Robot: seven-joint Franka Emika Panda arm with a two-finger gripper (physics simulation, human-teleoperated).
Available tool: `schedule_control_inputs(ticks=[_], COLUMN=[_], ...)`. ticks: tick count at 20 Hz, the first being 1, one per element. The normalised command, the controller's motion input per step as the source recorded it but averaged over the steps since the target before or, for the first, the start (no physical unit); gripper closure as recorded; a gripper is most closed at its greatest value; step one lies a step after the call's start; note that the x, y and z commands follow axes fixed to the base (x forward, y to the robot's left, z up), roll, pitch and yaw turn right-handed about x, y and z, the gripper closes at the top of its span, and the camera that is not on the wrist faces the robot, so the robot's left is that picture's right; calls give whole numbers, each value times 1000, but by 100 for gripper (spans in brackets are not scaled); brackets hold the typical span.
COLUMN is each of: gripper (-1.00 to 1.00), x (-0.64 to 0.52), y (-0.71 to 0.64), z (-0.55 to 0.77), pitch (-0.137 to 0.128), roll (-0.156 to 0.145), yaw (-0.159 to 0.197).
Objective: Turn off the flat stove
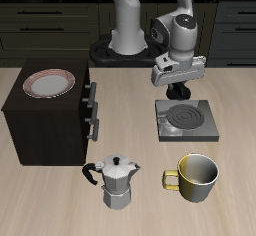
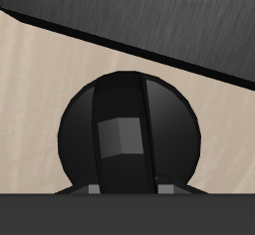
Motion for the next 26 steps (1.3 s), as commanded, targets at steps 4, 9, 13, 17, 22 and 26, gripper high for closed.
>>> schedule_control_inputs(ticks=[4,9,13,17,22,26], gripper=[100,100,100,100,100,100], x=[59,65,54,12,5,33], y=[112,90,95,66,118,68], z=[23,36,23,81,80,-6], pitch=[15,1,-9,-10,-1,29], roll=[-2,9,-2,-5,14,1], yaw=[-70,-55,-27,-72,-77,-146])
